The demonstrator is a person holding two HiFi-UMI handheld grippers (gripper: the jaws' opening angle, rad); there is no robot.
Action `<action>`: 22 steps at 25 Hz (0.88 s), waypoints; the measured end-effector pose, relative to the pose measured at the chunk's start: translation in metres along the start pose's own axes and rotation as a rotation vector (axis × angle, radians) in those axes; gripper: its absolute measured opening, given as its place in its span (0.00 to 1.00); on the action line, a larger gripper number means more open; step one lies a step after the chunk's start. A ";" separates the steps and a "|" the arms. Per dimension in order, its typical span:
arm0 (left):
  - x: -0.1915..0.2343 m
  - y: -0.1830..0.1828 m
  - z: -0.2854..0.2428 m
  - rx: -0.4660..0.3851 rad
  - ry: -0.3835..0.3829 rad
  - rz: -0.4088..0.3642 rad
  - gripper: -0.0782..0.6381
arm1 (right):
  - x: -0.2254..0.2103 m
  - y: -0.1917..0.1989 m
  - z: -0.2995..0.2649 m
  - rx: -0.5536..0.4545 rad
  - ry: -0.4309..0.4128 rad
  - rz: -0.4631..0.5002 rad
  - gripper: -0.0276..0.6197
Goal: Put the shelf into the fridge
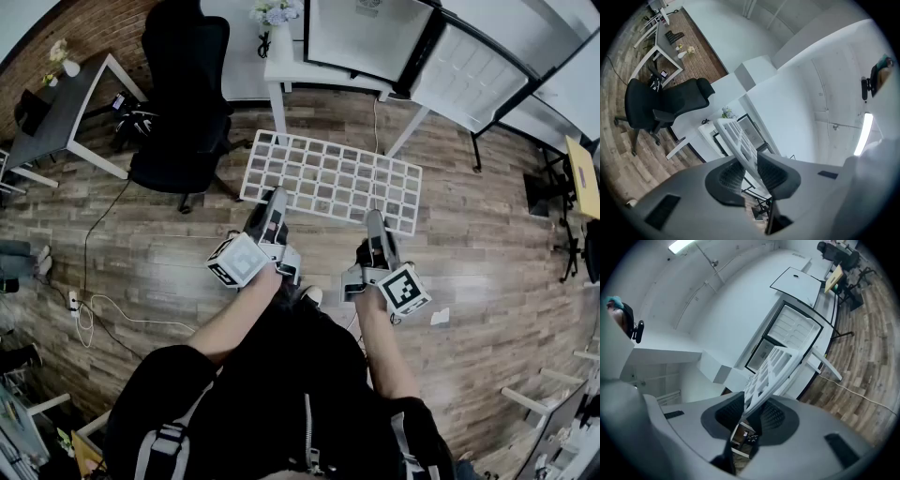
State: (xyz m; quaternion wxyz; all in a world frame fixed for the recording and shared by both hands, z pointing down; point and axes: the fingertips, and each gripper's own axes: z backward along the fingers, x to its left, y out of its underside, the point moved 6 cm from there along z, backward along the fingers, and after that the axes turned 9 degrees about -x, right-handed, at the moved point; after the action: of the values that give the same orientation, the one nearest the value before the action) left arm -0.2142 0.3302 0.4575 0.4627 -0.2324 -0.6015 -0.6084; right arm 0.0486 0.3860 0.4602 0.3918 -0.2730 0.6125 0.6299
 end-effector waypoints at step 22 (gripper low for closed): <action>-0.003 0.011 -0.009 0.100 0.025 -0.079 0.25 | -0.015 -0.009 0.003 0.040 -0.010 0.023 0.21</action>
State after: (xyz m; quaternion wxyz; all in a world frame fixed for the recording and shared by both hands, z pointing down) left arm -0.2009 0.3244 0.4588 0.4566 -0.1775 -0.6341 -0.5982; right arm 0.0646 0.3862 0.4680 0.3928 -0.2549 0.6263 0.6233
